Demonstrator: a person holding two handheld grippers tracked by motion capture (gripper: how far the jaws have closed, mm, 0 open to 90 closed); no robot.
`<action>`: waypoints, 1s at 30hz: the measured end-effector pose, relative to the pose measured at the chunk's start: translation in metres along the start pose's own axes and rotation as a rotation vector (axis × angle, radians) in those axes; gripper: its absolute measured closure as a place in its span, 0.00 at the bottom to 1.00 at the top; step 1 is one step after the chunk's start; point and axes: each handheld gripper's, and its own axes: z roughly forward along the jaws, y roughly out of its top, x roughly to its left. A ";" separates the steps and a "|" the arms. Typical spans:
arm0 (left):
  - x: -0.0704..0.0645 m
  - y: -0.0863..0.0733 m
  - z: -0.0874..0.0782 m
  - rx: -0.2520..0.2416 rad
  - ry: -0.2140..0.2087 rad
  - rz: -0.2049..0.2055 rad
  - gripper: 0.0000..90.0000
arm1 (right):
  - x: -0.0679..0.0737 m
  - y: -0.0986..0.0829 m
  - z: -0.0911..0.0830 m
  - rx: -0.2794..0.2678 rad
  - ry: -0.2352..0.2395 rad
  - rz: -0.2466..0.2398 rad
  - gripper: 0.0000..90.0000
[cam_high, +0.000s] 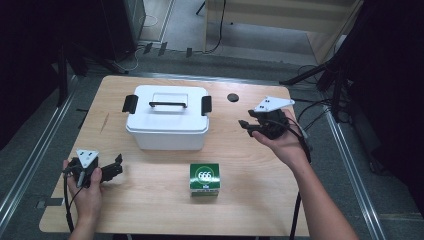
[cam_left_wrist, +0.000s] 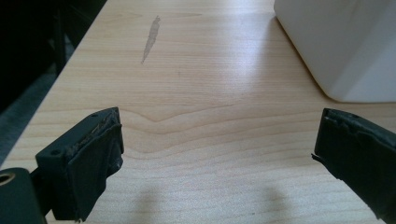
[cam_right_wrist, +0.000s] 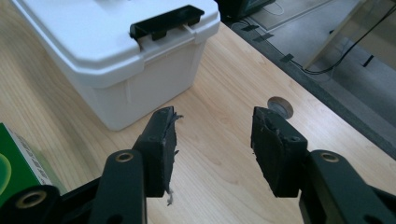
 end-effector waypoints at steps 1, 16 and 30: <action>0.002 0.001 -0.001 -0.002 -0.006 -0.002 0.02 | -0.003 0.006 0.001 0.013 0.017 -0.023 0.52; 0.005 0.003 -0.004 -0.041 -0.066 0.024 0.02 | -0.007 0.056 0.024 0.108 0.067 -0.152 0.49; 0.004 0.002 0.001 -0.018 -0.080 0.022 0.02 | 0.004 0.096 0.043 0.307 0.131 -0.326 0.60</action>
